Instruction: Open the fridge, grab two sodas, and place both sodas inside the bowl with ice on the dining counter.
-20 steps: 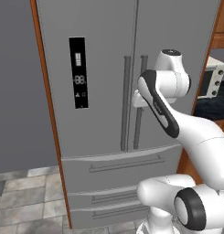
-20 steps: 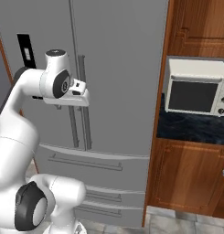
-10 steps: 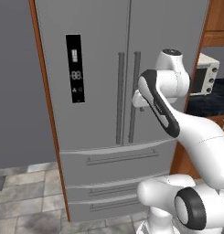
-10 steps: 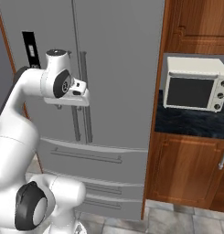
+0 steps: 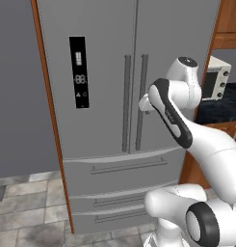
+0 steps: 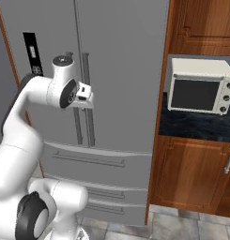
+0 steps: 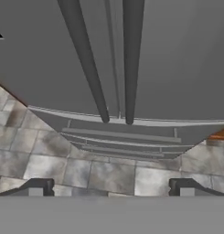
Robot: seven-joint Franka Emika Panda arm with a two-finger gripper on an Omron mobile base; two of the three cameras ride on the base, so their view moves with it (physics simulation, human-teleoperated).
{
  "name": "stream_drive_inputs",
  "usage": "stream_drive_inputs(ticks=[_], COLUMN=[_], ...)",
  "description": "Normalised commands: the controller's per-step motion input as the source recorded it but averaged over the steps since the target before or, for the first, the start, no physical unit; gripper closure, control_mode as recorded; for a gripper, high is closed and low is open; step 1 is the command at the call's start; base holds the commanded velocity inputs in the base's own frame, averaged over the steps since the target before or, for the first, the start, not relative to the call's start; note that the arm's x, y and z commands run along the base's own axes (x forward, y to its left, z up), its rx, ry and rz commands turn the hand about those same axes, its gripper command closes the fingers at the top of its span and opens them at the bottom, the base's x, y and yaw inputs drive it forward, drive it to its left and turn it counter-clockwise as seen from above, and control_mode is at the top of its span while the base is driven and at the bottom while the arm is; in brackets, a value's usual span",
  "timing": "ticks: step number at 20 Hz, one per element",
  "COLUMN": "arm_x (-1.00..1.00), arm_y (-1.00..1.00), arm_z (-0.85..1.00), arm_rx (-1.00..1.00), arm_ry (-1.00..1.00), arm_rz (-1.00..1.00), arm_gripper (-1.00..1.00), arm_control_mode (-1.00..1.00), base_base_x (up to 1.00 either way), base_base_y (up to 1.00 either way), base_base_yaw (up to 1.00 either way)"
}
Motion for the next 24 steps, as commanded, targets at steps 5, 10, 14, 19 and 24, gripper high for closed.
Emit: stream_drive_inputs(ticks=[5,10,14,19,24], arm_x=[0.44,0.36,0.40,0.34,0.16], arm_y=[0.00,0.00,0.00,0.01,0.00], arm_z=[0.11,0.17,0.03,-0.13,-0.41], arm_rx=[0.00,-0.02,-0.01,0.00,0.00], arm_ry=[-0.02,0.00,0.00,0.00,-0.03], arm_rz=[-0.01,-0.09,-0.08,-0.02,0.00], arm_gripper=[-1.00,-1.00,-1.00,-1.00,-1.00], arm_control_mode=[-1.00,-1.00,-1.00,-1.00,-1.00], base_base_x=[0.00,0.00,0.00,0.00,0.00], base_base_y=[0.00,0.00,0.00,0.00,0.00], base_base_yaw=[0.00,0.00,0.00,0.00,0.00])
